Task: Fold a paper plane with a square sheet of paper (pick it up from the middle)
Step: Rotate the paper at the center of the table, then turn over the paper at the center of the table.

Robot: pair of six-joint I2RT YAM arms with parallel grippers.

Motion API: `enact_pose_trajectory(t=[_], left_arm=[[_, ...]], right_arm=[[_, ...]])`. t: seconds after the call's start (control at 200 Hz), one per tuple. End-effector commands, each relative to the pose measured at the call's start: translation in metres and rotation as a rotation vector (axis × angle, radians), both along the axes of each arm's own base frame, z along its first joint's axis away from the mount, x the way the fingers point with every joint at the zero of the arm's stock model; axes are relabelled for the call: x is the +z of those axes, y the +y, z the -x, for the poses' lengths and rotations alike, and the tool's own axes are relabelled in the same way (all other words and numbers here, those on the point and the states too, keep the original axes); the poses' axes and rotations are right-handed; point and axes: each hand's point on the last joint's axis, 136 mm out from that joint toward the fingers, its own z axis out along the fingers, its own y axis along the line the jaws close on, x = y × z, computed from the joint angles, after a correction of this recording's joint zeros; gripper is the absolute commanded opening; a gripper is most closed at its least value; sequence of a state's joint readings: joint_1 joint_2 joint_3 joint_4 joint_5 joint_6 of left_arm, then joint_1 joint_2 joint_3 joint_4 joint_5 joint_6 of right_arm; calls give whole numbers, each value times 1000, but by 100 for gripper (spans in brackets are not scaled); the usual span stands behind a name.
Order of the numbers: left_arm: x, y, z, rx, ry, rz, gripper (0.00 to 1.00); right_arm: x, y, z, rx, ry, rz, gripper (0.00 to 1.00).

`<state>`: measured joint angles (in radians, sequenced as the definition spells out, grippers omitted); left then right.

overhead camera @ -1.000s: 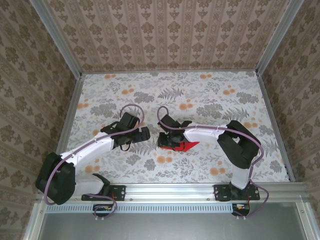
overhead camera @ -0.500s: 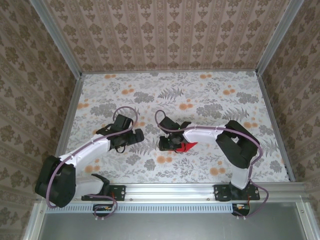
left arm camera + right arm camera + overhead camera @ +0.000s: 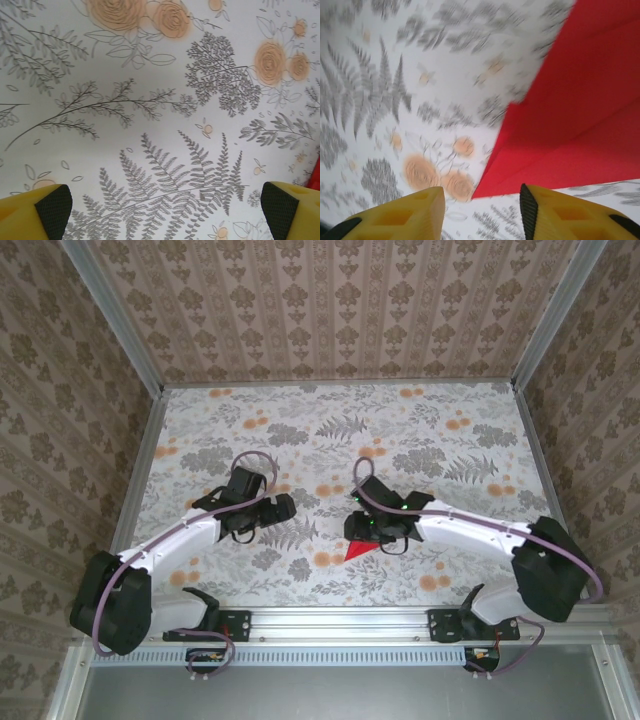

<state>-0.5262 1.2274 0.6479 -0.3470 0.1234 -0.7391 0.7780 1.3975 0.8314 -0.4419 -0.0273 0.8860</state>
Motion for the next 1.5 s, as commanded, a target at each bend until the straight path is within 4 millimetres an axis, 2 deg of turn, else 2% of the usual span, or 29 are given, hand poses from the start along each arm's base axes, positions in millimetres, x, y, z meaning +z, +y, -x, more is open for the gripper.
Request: enact_pose_trajectory(t=[0.0,0.14,0.29,0.42,0.435,0.5,0.78,0.925,1.21,1.49], left_arm=[[10,-15,3,-68,-22,53,100],[11,-20,3,-96,-17,61,100],[10,-25,1,-110,-10,73,100],[7,-29,0,-114,3,78,100],[7,-29,1,-114,5,79,100],[6,-30,0,-116,8,78,100],[5,-31,1,-116,15,73,100],[5,-31,1,-114,16,72,100],[4,-32,2,-119,20,83,100],[5,-37,3,-129,21,105,100]], right_arm=[[-12,-38,-13,-302,-10,-9,48],[-17,-54,-22,-396,-19,-32,48],[-24,-56,-31,-426,-19,-72,46],[-26,-49,-42,-415,-32,-116,40],[-34,-50,-41,-415,-15,-101,40],[-38,-47,-44,-407,-7,-110,38],[-53,-37,-47,-380,38,-136,35],[-51,-29,-49,-352,35,-177,34],[-47,-21,-50,-331,21,-238,43],[-42,-7,-55,-294,-9,-325,44]])
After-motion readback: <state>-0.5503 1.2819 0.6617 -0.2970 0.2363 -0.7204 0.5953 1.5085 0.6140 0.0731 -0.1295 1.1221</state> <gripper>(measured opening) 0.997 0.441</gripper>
